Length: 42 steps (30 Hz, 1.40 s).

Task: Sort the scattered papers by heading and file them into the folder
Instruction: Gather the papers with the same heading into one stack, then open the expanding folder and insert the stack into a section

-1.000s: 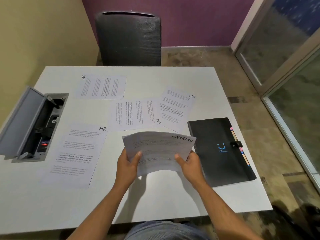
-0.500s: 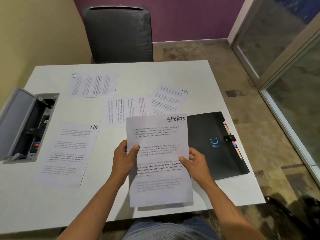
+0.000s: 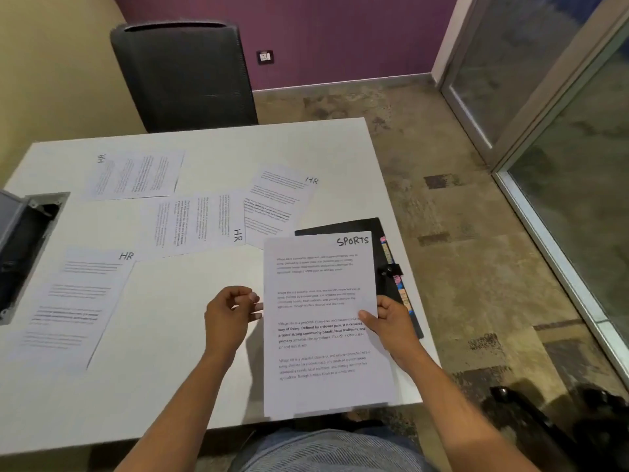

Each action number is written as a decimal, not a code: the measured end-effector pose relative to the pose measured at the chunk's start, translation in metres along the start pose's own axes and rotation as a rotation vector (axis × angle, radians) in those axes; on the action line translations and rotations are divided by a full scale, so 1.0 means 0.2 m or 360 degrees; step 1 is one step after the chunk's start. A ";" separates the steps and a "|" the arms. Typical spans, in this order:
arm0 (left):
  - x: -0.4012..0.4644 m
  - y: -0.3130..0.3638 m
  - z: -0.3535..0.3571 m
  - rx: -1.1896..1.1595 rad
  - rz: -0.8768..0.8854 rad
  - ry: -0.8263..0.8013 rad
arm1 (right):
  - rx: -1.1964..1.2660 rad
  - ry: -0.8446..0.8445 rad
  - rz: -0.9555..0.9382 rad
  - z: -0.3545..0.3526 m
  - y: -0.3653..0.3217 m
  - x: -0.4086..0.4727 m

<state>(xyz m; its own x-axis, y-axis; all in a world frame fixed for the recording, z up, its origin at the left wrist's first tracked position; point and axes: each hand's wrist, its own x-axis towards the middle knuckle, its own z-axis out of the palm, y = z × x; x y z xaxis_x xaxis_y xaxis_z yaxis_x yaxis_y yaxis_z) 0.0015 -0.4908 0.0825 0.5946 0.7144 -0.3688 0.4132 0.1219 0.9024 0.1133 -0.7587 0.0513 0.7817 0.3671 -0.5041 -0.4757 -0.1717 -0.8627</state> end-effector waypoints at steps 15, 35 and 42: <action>-0.02 -0.33 0.64 0.1099 0.0260 -0.0528 | 0.0152 0.0543 0.0168 -0.69 0.18 -0.10; 0.14 -0.34 0.81 0.1763 0.0617 -0.0613 | 0.0078 0.0771 0.0171 -0.91 0.22 -0.08; -0.07 -0.29 1.19 0.1895 0.0503 -0.0749 | 0.0102 0.0851 0.0142 -1.00 0.24 -0.15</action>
<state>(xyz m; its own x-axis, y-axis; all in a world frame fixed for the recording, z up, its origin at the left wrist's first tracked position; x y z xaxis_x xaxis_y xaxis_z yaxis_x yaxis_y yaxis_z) 0.1341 -0.6721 -0.0176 0.8586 0.2642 -0.4393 0.4194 -0.8548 0.3057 0.1477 -0.9610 0.0169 0.8254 -0.1650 -0.5399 -0.5601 -0.1189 -0.8199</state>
